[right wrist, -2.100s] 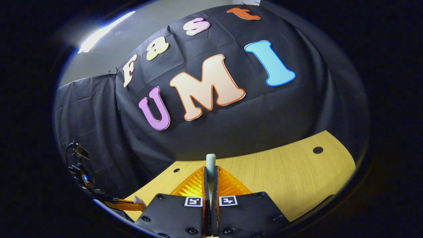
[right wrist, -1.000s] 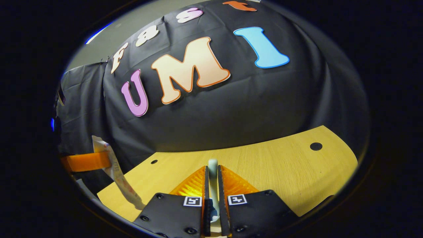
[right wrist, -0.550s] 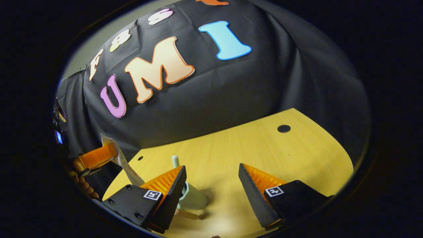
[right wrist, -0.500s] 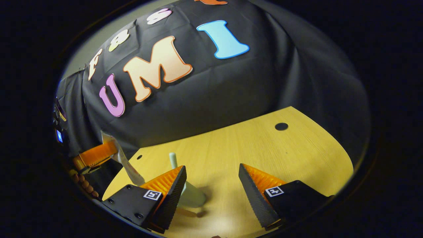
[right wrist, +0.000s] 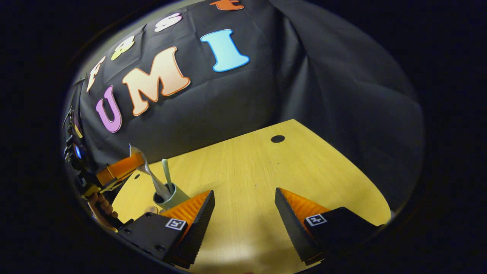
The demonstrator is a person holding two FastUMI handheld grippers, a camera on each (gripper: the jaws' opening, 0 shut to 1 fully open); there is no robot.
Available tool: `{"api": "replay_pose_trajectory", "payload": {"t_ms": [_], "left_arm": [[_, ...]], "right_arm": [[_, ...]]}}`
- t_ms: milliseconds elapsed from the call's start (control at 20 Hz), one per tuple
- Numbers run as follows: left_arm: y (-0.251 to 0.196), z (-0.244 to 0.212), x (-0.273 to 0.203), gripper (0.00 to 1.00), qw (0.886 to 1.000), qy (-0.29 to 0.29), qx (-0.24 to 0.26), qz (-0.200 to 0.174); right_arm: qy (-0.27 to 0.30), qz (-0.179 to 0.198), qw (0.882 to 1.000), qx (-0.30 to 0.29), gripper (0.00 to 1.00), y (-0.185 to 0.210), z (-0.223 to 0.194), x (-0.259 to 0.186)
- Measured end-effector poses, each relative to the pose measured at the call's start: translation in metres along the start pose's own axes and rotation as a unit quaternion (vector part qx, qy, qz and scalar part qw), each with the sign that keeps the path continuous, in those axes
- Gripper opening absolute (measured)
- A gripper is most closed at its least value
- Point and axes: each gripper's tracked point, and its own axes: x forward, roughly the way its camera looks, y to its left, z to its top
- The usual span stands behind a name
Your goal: Put the toothbrush and toothpaste on the desktop into the cup, then pick up the cup and place it on the coaster on the desktop.
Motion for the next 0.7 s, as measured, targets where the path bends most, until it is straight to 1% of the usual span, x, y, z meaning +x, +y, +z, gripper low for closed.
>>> {"api": "replay_pose_trajectory", "payload": {"t_ms": [100,150,250,350,450,500,550,600,700], "left_arm": [[-0.003,-0.008,0.003,0.01,1.000,0.003,-0.018,-0.008],[0.000,-0.013,0.004,0.01,1.000,0.009,-0.020,-0.003],[0.002,-0.012,0.004,0.01,1.000,-0.003,-0.016,0.001],[0.002,-0.019,0.002,0.02,1.000,0.004,-0.006,0.008],[0.003,-0.027,-0.002,0.05,1.000,0.011,0.005,0.014],[0.004,-0.030,-0.006,0.19,1.000,0.014,0.006,0.016],[0.006,-0.037,-0.007,0.18,0.999,0.026,0.005,0.022],[0.007,-0.044,-0.010,0.29,0.999,0.038,0.004,0.026],[0.011,-0.046,-0.018,0.63,0.999,0.043,-0.004,0.032]], "right_arm": [[-0.005,-0.005,1.000,0.007,0.98,-0.007,0.003,-0.005],[-0.006,-0.007,1.000,0.010,0.97,-0.009,0.004,-0.006],[-0.006,-0.008,1.000,0.011,0.98,-0.010,0.002,-0.008],[-0.003,-0.001,1.000,0.010,0.97,-0.007,0.000,-0.010],[0.001,0.002,1.000,0.005,0.97,-0.005,-0.003,-0.011],[0.001,0.004,1.000,0.003,0.97,-0.003,-0.003,-0.013],[0.001,0.007,1.000,0.003,0.97,0.000,-0.003,-0.013],[0.000,0.009,1.000,0.004,0.97,0.001,-0.002,-0.013],[-0.002,0.013,1.000,0.004,0.97,0.005,-0.002,-0.015]]}}
